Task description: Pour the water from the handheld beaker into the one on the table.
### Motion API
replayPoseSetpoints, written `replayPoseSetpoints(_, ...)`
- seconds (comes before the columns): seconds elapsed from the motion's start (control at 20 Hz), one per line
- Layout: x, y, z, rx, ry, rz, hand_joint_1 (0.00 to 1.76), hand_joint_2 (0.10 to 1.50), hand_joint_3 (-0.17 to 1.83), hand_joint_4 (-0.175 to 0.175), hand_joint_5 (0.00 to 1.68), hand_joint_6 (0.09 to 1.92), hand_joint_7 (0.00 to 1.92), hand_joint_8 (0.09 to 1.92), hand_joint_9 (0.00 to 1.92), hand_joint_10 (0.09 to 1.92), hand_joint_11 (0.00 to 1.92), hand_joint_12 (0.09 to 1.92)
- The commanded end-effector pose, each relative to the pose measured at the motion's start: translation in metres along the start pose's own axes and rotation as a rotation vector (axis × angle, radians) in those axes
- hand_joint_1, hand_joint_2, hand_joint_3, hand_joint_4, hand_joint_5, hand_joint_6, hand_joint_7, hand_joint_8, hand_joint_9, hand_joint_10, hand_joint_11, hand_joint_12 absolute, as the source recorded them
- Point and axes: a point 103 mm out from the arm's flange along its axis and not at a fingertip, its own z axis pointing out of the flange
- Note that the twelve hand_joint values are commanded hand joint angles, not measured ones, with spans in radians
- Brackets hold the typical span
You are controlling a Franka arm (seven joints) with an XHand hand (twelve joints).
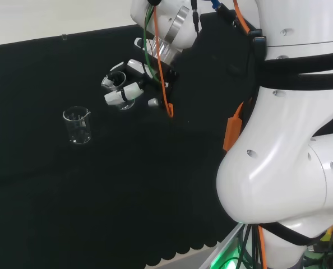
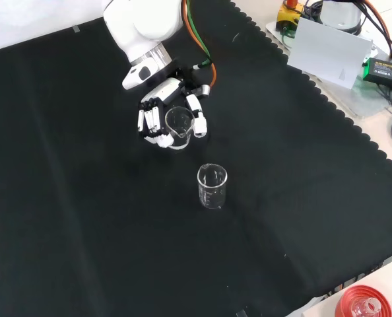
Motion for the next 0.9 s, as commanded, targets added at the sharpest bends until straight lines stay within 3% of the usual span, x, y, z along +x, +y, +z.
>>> replayPoseSetpoints(0.05, 0.004, 0.0, -0.002, 0.015, -0.012, 0.003, 1.12, 0.76, 0.41, 0.175, 1.37, 0.4, 1.4, 0.17, 1.22, 0.27, 0.7, 1.13)
replayPoseSetpoints(0.3, 0.007, 0.0, 0.0, 0.017, -0.019, 0.01, 1.12, 0.76, 0.41, 0.175, 1.37, 0.4, 1.4, 0.17, 1.22, 0.27, 0.7, 1.13)
replayPoseSetpoints(0.9, 0.024, -0.006, -0.009, 0.122, -0.144, 0.016, 1.13, 0.75, 0.43, 0.175, 1.37, 0.39, 1.43, 0.15, 1.27, 0.24, 0.74, 1.13)
